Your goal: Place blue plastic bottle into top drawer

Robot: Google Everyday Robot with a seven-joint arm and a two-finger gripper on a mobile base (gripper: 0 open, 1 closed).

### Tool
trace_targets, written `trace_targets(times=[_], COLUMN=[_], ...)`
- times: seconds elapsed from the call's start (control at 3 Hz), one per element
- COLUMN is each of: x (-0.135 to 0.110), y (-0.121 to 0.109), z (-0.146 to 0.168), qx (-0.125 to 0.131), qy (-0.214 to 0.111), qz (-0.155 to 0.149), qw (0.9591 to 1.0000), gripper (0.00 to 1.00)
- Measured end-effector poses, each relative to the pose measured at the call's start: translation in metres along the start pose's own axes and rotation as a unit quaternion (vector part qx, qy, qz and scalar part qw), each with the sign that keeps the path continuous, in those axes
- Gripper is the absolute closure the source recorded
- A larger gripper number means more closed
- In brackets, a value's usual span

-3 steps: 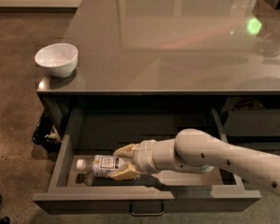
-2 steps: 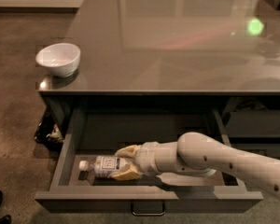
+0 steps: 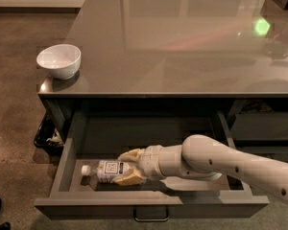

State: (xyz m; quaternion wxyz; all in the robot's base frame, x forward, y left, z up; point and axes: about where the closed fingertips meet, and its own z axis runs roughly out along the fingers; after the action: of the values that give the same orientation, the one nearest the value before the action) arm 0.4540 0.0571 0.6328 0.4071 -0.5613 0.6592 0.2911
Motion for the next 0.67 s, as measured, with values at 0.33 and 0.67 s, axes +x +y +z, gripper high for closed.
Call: trace_targets(times=[0.33,0.67], x=[0.0,0.0], y=[0.0,0.0], z=[0.0,0.0], qx=[0.0,0.0], qy=[0.0,0.0], qz=[0.0,0.0], qw=[1.0,1.0], gripper=[0.35,0.12])
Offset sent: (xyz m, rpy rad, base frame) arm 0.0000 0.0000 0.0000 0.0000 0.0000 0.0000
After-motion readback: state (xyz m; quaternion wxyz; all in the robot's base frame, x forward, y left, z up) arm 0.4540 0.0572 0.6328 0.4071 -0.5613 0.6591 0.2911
